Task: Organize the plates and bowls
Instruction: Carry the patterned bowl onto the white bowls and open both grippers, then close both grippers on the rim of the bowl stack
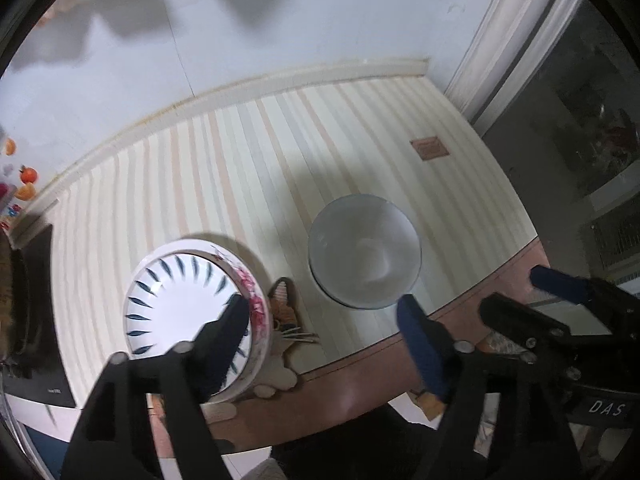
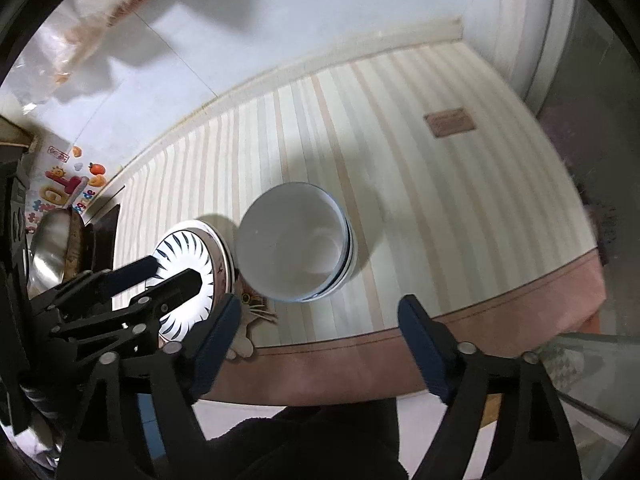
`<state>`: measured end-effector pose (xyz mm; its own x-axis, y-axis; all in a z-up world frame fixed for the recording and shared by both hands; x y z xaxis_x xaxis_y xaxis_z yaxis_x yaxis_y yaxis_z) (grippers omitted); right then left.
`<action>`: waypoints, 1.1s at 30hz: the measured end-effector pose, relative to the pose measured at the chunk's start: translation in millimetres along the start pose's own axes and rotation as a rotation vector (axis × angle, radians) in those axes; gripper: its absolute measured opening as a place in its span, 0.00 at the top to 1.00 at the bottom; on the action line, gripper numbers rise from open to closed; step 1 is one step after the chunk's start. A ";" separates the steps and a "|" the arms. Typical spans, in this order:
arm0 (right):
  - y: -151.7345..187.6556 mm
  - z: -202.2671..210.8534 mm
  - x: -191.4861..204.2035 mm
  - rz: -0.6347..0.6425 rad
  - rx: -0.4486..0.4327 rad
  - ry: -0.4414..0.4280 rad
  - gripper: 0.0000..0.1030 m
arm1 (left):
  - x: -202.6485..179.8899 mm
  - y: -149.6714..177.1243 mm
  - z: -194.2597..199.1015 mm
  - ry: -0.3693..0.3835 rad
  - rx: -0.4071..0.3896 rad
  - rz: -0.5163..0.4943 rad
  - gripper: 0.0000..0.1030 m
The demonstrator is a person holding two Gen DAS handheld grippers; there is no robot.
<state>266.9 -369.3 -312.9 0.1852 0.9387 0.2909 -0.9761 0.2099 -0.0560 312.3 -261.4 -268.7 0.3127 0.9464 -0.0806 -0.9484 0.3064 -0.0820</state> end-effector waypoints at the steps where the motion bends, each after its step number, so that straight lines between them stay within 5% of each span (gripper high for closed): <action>1: 3.7 7.4 1.5 0.004 -0.020 0.011 0.14 | 0.5 2.7 9.0 -0.007 -0.024 0.000 0.19; 7: 23.2 50.6 7.5 0.011 -0.122 0.066 0.08 | 1.6 16.5 40.5 0.008 -0.086 -0.005 0.09; 18: 54.0 97.5 23.0 0.006 -0.221 0.071 0.05 | 8.5 35.9 67.4 0.053 -0.119 0.007 0.08; 28: 39.3 81.6 13.1 -0.023 -0.197 0.030 0.04 | 12.8 20.1 27.7 0.123 -0.027 0.032 0.08; 33: 12.4 44.0 6.2 -0.026 -0.137 -0.096 0.04 | 20.5 -7.5 -10.5 0.146 0.031 0.052 0.08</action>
<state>250.9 -372.8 -269.8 0.1923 0.9034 0.3834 -0.9453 0.2754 -0.1748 326.4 -245.3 -280.2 0.2655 0.9369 -0.2276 -0.9639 0.2627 -0.0432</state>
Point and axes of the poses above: each gripper's, at about its wrist camera, not at the fingertips, and z roughly against the way its jaws point, x to its left, y to its underside, the point moved 10 cm from there along -z, roughly the way its jaws point, and after that the axes turned 14 degrees about x, right-handed, at the moved point
